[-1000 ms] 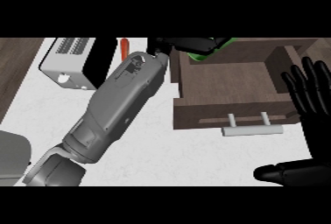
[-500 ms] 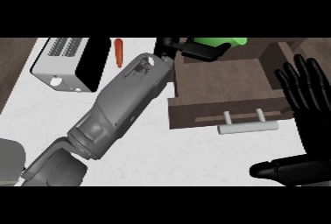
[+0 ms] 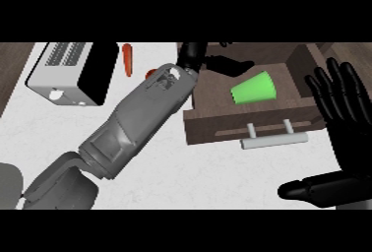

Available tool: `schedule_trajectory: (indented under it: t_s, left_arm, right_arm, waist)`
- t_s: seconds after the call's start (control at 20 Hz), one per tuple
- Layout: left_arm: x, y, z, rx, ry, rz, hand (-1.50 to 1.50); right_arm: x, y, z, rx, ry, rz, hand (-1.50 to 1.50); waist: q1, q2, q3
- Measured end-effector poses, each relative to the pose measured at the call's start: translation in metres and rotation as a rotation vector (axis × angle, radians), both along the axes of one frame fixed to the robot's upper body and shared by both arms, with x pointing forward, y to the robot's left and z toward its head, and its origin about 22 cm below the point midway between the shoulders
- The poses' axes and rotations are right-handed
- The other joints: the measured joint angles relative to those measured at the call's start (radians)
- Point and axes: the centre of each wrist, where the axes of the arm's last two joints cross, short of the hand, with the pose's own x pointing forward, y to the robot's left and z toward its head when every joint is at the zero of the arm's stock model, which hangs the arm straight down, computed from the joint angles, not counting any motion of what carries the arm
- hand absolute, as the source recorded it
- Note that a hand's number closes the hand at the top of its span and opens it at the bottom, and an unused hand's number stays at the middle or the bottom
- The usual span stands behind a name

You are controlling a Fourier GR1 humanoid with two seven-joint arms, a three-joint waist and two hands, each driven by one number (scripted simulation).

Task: Pick up the cup, place it into the drawer and close the drawer

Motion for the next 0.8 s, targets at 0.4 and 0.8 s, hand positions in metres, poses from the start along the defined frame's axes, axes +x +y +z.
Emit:
schedule_trajectory:
  t_s: [0.4,0.8]
  left_arm:
    - [-0.004,-0.006,0.003,-0.087,-0.009,-0.033,-1.50]
    - [-0.008,-0.009,0.013,-0.275,-0.050,-0.113,-1.50]
  right_arm:
    - [0.002,-0.002,-0.002,0.041,-0.003,0.029,-1.50]
    - [-0.005,-0.012,0.003,0.071,0.023,0.064,1.50]
  waist:
    - [0.003,0.000,-0.001]
    - [0.054,-0.014,-0.002]
